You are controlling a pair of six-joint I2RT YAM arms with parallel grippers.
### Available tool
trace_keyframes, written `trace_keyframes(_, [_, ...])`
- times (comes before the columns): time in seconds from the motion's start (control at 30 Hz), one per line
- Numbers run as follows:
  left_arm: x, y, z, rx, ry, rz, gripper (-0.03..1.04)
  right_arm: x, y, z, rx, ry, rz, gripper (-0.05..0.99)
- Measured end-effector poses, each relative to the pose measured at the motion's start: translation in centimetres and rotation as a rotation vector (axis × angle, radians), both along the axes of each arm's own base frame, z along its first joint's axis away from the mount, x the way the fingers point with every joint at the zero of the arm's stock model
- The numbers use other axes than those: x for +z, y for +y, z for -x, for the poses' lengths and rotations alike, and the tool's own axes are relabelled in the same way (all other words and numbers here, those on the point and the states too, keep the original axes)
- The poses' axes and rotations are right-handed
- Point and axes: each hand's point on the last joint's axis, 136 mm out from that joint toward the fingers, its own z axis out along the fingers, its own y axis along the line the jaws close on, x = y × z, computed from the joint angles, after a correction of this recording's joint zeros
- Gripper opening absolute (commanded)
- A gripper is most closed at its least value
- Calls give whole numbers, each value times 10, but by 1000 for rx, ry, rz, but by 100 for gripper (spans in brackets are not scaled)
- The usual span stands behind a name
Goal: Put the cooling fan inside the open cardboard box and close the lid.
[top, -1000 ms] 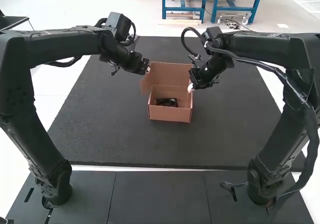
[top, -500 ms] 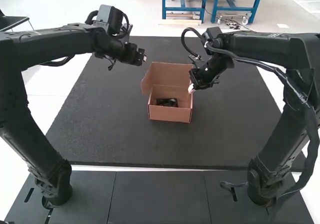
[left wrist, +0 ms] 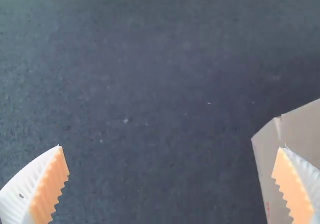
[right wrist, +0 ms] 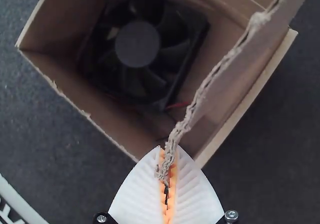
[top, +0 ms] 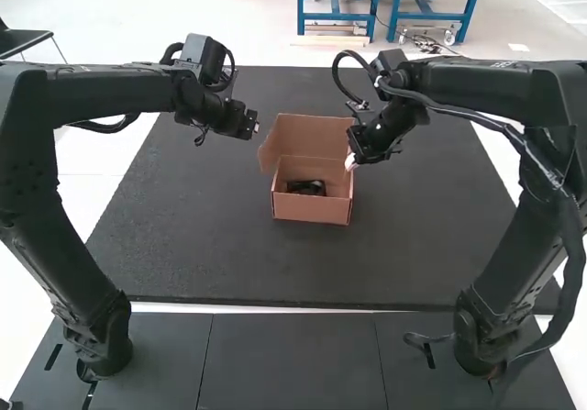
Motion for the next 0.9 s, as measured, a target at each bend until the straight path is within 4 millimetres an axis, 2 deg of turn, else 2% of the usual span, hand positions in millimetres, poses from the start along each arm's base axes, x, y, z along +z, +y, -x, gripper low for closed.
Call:
trace_keyframes(0.27, [0,-42,14,-115,6,28,97,0,0,0,0,-1,0,-2])
trace_keyframes(0.9, [-1,-47,16,-138,16,48,97,1,1,-2,-1,-11,-5,-2])
